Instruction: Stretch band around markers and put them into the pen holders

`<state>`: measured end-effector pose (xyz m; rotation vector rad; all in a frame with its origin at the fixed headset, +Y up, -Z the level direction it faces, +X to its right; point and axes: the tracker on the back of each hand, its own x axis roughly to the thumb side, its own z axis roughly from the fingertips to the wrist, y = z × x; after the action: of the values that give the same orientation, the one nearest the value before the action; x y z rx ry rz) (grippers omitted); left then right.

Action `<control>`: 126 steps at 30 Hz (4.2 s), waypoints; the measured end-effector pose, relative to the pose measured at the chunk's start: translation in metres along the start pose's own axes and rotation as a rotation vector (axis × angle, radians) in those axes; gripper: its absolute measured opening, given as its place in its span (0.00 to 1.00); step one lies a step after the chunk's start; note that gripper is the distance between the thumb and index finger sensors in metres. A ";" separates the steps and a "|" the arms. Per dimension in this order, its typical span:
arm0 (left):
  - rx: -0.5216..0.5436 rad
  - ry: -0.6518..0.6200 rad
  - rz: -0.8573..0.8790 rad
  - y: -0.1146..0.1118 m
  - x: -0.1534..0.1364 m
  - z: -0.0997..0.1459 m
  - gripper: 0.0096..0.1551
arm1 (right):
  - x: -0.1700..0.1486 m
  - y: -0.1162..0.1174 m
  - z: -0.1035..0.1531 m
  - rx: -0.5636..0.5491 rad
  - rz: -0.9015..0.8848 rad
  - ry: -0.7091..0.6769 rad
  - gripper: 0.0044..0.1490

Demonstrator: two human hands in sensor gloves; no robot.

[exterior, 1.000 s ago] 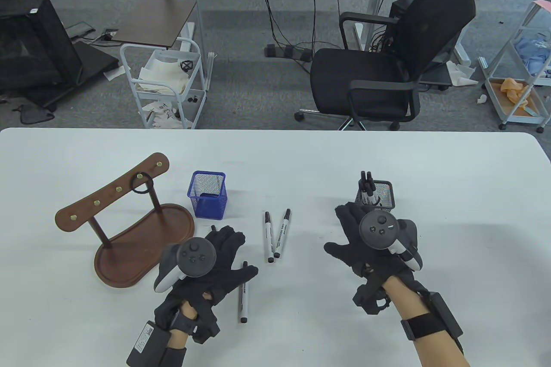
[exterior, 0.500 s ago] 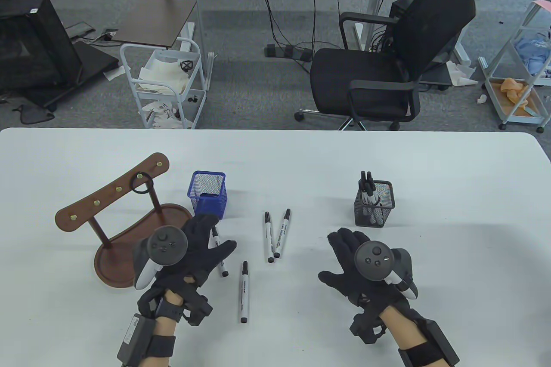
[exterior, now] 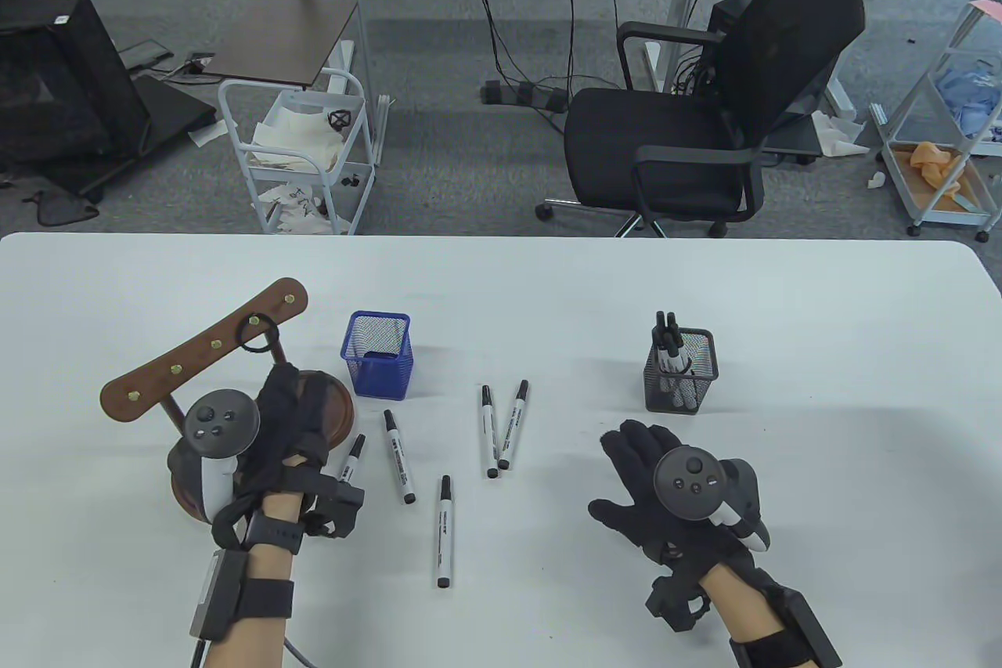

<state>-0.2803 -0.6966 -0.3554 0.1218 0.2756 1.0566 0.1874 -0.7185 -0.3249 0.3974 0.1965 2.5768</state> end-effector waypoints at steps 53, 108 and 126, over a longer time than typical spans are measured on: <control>0.060 -0.110 0.124 0.007 0.027 -0.003 0.22 | 0.004 0.008 0.005 0.038 0.067 -0.023 0.53; -0.928 -0.399 -0.015 -0.220 0.103 0.071 0.21 | -0.011 -0.008 -0.001 0.047 -0.426 -0.064 0.21; -0.871 -0.424 0.010 -0.207 0.103 0.050 0.22 | -0.015 -0.004 -0.009 0.351 -1.073 -0.358 0.21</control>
<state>-0.0448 -0.7064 -0.3717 -0.4348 -0.5756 1.0533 0.1986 -0.7234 -0.3378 0.6466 0.5555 1.3910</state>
